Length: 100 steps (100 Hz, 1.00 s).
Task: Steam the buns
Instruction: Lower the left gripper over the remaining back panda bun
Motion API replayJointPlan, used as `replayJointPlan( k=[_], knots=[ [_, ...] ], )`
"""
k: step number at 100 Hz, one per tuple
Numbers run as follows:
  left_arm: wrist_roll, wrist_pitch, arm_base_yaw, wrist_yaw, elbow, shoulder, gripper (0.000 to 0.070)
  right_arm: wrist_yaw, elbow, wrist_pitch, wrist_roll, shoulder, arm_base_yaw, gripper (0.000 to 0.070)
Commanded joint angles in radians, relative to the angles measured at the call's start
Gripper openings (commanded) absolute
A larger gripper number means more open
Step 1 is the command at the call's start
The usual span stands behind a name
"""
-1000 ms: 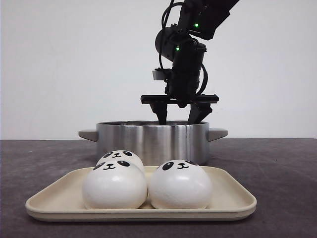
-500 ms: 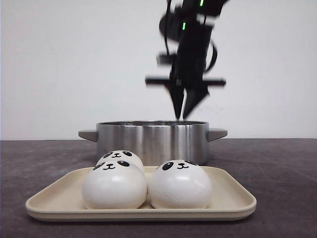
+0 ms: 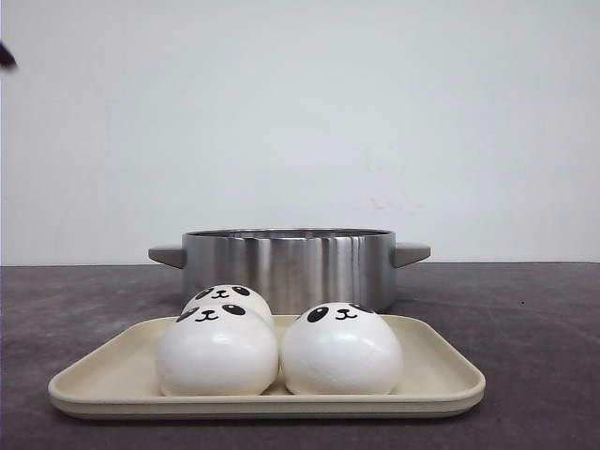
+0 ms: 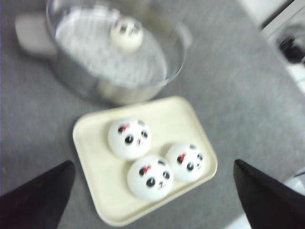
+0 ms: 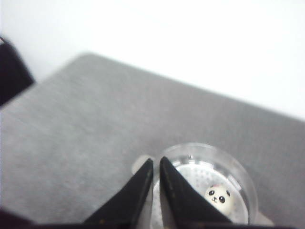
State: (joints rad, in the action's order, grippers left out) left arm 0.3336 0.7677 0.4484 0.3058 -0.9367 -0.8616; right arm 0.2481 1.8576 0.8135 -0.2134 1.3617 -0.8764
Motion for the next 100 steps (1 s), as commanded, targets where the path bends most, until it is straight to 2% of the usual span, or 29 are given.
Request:
replayJointPlan(
  k=[1,17,35,50,76,83,85,100],
  knots=[
    [0.029,-0.004,0.018,0.001,-0.011,-0.060,0.0627,0.071,0.022,0.016,0.012,-0.041,-0.062,0.0016],
    [0.039,-0.009,0.057,0.000,-0.011,-0.221,0.0627,0.246,0.022,0.072,0.011,-0.164,-0.179,0.0016],
    [0.039,-0.061,0.121,-0.002,-0.013,-0.382,0.0627,0.352,0.022,0.182,-0.029,-0.239,-0.223,0.0016],
    [0.042,-0.119,0.173,-0.034,-0.033,-0.488,0.0627,0.357,0.022,0.242,-0.079,-0.274,-0.227,0.0016],
    [0.049,-0.140,0.222,-0.168,-0.126,-0.641,0.0640,0.359,0.022,0.300,-0.101,-0.287,-0.228,0.0016],
    [0.050,-0.140,0.227,-0.196,-0.155,-0.676,0.0682,0.359,0.022,0.313,-0.116,-0.287,-0.228,0.0016],
    [0.050,-0.140,0.229,-0.203,-0.164,-0.686,0.0700,0.358,0.022,0.316,-0.120,-0.287,-0.228,0.0016],
    [0.050,-0.133,0.241,-0.211,-0.216,-0.756,0.0700,0.358,0.022,0.328,-0.132,-0.286,-0.228,0.0016]
  ],
)
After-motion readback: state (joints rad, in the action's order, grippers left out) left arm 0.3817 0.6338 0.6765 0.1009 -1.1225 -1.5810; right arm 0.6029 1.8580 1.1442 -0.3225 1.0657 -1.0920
